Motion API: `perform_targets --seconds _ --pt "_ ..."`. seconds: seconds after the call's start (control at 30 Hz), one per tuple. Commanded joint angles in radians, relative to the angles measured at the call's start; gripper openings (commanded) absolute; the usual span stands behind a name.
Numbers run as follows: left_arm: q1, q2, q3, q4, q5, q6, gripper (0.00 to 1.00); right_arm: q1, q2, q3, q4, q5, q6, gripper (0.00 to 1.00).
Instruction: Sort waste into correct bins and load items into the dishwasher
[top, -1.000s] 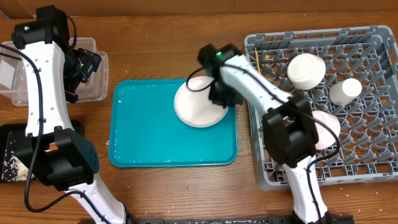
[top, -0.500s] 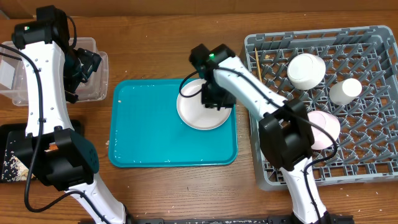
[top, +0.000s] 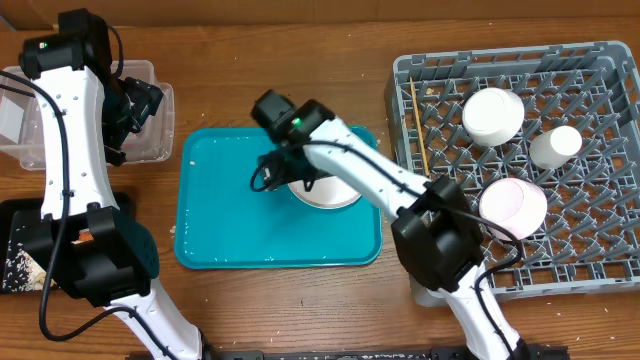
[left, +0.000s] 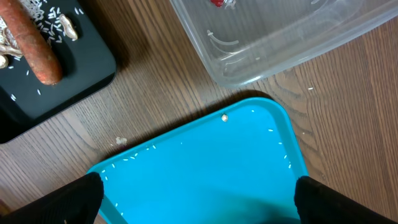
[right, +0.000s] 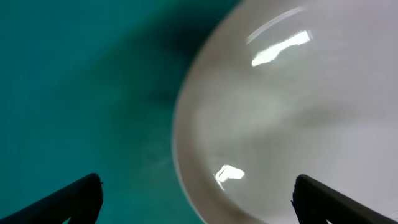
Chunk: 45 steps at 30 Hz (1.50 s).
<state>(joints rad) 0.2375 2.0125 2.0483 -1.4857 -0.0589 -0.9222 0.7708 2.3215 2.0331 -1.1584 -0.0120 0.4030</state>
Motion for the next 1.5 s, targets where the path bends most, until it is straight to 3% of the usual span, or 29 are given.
perform_targets --seconds 0.0,0.13,0.23,0.3,0.63,0.77,1.17,1.27,1.47 --pt "-0.002 -0.03 -0.005 -0.001 0.0 -0.021 1.0 0.014 -0.021 -0.008 0.025 0.029 -0.011 0.97" --pt "-0.002 -0.03 -0.005 -0.001 0.0 -0.021 1.0 0.03 -0.017 -0.043 0.062 0.063 -0.011 0.87" --pt "-0.002 -0.03 -0.005 -0.001 0.0 -0.021 1.0 0.032 -0.017 -0.05 0.07 0.063 -0.011 0.7" --pt "-0.002 -0.03 -0.005 -0.001 0.0 -0.021 1.0 0.032 -0.017 -0.061 0.083 0.063 -0.011 0.64" --pt "-0.002 -0.03 -0.005 -0.001 0.0 -0.021 1.0 0.033 -0.017 -0.136 0.148 0.063 -0.003 0.63" --pt "-0.002 -0.03 -0.005 -0.001 0.0 -0.021 1.0 0.036 -0.017 -0.136 0.151 0.061 -0.003 0.55" --pt "-0.002 -0.03 -0.005 -0.001 0.0 -0.021 1.0 0.072 -0.024 -0.1 0.134 0.034 0.042 0.54" --pt "-0.002 -0.03 -0.005 -0.002 0.0 -0.021 1.0 0.072 -0.024 -0.096 0.127 0.017 0.042 0.49" --pt "-0.002 -0.03 -0.005 -0.001 0.0 -0.021 1.0 0.081 -0.021 -0.101 0.122 -0.048 0.042 0.27"
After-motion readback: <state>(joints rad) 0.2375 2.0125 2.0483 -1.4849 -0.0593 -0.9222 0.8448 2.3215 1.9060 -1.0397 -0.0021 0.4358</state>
